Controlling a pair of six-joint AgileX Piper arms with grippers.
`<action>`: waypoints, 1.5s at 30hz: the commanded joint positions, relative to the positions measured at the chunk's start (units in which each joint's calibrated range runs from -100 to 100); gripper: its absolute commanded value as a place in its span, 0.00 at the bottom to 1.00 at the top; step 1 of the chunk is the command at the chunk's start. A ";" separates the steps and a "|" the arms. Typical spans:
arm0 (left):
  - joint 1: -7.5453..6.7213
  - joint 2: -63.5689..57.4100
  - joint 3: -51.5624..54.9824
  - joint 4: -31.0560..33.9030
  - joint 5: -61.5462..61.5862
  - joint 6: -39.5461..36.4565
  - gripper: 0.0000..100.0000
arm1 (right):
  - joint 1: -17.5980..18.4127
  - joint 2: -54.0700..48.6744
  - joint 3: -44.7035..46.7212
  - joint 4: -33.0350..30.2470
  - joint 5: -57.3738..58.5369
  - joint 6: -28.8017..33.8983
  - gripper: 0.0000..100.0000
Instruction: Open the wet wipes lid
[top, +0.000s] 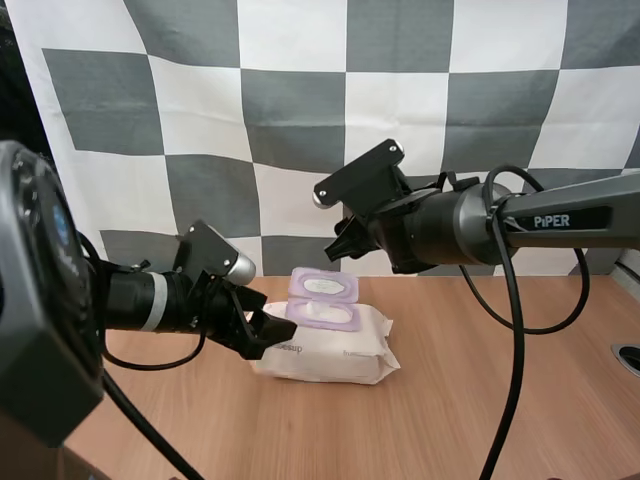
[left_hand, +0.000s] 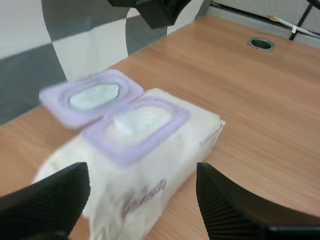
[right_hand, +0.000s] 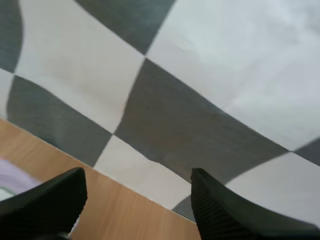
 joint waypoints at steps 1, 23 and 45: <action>0.01 -7.42 -2.68 -1.76 -0.77 -7.32 1.00 | 0.03 -4.82 -0.04 0.26 -19.32 0.00 1.00; 0.11 -33.87 -15.96 -14.68 -17.70 -39.75 1.00 | -4.39 -43.08 -2.57 18.89 -41.51 0.00 1.00; -0.97 -44.81 -18.05 -9.42 -20.16 -38.05 1.00 | -6.00 -50.83 -3.18 18.89 -14.12 0.00 0.99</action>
